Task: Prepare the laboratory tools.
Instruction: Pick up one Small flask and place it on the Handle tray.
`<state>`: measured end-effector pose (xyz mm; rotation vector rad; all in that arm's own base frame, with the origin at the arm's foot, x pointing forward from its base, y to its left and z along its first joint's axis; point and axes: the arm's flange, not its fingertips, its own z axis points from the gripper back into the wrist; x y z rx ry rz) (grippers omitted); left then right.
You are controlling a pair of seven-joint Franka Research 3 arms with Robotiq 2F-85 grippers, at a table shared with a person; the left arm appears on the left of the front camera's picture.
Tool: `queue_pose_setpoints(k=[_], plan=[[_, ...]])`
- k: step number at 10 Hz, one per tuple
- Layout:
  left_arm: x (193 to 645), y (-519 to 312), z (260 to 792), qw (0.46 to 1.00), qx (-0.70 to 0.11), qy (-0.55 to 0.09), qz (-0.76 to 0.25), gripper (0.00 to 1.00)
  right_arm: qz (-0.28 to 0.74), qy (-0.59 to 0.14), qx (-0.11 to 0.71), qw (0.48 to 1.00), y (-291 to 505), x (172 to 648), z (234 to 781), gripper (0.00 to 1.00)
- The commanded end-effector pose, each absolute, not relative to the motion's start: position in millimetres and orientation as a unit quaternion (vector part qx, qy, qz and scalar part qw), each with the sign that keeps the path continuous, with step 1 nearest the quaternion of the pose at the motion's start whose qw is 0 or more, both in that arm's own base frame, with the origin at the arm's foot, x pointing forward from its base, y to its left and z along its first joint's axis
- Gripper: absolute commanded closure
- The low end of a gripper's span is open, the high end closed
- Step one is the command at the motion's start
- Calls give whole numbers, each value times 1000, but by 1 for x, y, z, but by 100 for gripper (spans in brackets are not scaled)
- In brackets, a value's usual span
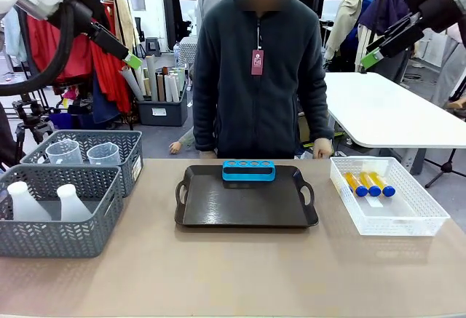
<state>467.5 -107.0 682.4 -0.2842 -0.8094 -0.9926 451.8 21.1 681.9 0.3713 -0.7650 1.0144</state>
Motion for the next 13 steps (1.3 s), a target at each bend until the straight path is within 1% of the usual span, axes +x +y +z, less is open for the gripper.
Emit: queue_pose_setpoints(k=[1,8,9,10,13], plan=[[467,-104,684,792,-133,-378,-461,0,472,-356,172,788,21,452,682,0],[468,-106,682,793,-132,-376,-461,0,472,-356,172,788,21,452,682,0],[455,-99,677,810,-122,-348,-457,0,472,-356,172,788,21,452,682,0],[442,-91,675,821,-112,-332,-450,0,472,-356,172,788,21,452,682,0],[407,-80,664,862,-48,-276,-422,0,472,-356,172,788,21,452,682,0]])
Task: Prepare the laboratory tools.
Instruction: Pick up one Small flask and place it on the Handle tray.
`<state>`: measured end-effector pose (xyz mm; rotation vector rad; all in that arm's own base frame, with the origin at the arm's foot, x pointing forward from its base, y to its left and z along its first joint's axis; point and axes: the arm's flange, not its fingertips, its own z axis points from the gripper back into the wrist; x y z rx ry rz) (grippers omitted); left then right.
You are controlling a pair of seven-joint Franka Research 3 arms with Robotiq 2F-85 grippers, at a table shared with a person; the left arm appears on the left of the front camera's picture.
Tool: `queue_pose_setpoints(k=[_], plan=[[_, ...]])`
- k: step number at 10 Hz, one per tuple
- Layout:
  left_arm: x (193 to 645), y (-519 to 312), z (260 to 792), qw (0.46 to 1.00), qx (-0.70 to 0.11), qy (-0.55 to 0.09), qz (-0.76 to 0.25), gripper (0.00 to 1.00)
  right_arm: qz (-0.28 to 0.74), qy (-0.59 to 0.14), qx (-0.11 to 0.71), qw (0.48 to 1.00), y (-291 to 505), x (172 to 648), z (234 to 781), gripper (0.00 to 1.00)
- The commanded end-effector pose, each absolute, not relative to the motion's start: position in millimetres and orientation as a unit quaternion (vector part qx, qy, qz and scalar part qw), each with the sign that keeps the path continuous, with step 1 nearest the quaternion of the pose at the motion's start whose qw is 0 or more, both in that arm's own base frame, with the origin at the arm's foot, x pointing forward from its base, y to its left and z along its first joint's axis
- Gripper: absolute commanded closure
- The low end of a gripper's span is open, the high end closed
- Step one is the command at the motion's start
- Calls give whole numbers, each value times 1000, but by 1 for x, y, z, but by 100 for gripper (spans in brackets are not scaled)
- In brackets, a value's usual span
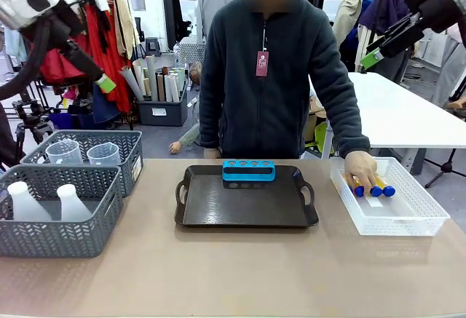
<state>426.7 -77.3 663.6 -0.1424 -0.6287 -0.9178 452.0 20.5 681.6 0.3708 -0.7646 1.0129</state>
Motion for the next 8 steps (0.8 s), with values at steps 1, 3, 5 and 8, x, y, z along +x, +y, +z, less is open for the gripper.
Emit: queue_pose_setpoints(k=[1,3,5,8], plan=[[397,-74,656,878,-21,-248,-409,0,472,-356,172,788,21,452,682,0],[392,-64,630,904,8,-197,-379,0,472,-356,172,788,21,452,682,0],[399,-36,594,936,24,-123,-330,0,472,-356,172,788,21,452,682,0],[402,10,558,956,50,-88,-274,0,472,-356,172,788,21,452,682,0]])
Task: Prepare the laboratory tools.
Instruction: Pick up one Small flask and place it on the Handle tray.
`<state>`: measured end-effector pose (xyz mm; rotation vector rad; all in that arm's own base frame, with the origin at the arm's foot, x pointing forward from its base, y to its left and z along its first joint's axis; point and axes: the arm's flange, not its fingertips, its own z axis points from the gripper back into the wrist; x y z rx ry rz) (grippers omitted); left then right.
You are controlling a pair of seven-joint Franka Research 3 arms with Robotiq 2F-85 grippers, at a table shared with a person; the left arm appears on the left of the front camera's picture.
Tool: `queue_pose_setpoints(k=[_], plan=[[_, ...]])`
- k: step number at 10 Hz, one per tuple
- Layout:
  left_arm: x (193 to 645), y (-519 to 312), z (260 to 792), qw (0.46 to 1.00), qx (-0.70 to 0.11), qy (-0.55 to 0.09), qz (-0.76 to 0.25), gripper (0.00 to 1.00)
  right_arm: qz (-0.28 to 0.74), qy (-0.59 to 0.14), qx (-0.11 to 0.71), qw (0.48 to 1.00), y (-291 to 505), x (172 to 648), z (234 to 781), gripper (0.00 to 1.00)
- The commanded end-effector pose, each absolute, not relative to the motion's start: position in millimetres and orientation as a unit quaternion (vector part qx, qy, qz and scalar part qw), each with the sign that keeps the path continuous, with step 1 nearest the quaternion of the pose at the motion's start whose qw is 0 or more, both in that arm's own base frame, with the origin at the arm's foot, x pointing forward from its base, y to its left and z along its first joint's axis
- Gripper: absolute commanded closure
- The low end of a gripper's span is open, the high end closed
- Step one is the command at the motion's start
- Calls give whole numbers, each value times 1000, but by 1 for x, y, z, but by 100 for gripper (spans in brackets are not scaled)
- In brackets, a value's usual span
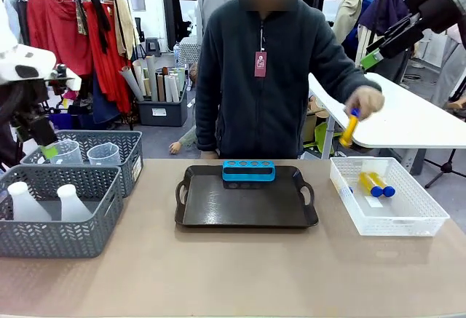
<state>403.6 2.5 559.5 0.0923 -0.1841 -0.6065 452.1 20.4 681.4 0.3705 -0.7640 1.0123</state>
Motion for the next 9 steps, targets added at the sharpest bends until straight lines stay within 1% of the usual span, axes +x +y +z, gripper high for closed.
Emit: queue_pose_setpoints(k=[1,2,3,7,8,9], plan=[[402,12,547,963,41,-90,-252,0,472,-356,172,788,21,452,682,0],[410,7,548,964,1,-106,-244,0,472,-356,172,788,21,452,682,0],[404,14,551,956,42,-84,-279,0,472,-356,172,788,21,452,682,0],[406,13,548,958,32,-84,-271,0,472,-356,172,788,21,452,682,0],[411,14,539,962,41,-76,-260,0,472,-356,172,788,21,452,682,0],[420,16,525,969,34,-55,-238,0,472,-356,172,788,21,452,682,0]])
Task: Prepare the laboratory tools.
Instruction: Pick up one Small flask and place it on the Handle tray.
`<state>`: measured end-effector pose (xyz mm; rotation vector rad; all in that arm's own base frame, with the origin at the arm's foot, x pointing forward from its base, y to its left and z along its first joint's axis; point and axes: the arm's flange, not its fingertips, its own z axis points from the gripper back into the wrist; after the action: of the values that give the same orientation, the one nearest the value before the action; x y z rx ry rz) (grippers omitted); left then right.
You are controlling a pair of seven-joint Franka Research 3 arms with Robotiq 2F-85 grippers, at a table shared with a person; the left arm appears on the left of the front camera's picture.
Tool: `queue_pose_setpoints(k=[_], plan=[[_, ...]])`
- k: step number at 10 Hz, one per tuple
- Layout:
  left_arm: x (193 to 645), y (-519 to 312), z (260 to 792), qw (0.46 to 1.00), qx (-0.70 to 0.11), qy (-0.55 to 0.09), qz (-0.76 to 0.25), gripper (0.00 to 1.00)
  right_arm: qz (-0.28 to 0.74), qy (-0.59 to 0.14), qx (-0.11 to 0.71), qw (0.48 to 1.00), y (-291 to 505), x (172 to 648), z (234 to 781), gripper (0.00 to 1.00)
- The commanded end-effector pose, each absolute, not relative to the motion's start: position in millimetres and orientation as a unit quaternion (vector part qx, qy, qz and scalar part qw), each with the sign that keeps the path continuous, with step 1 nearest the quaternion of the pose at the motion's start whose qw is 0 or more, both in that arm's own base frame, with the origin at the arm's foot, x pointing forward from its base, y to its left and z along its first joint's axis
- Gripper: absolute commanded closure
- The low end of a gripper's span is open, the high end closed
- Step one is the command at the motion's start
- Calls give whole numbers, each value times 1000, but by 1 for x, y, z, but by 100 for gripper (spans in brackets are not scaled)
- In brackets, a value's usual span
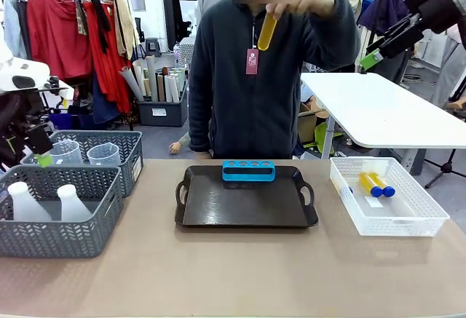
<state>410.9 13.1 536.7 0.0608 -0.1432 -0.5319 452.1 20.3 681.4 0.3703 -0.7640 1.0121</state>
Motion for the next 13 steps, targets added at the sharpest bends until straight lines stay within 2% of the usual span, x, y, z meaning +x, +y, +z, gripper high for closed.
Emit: queue_pose_setpoints(k=[1,4,7,13], plan=[[424,21,514,974,50,-44,-215,0,472,-356,172,788,21,452,682,0],[431,46,482,984,50,-63,-159,0,472,-356,172,788,21,452,682,0],[437,74,458,990,59,-57,-118,0,472,-356,172,788,21,452,682,0],[452,100,424,989,57,-70,-116,0,472,-356,172,788,21,452,682,0]])
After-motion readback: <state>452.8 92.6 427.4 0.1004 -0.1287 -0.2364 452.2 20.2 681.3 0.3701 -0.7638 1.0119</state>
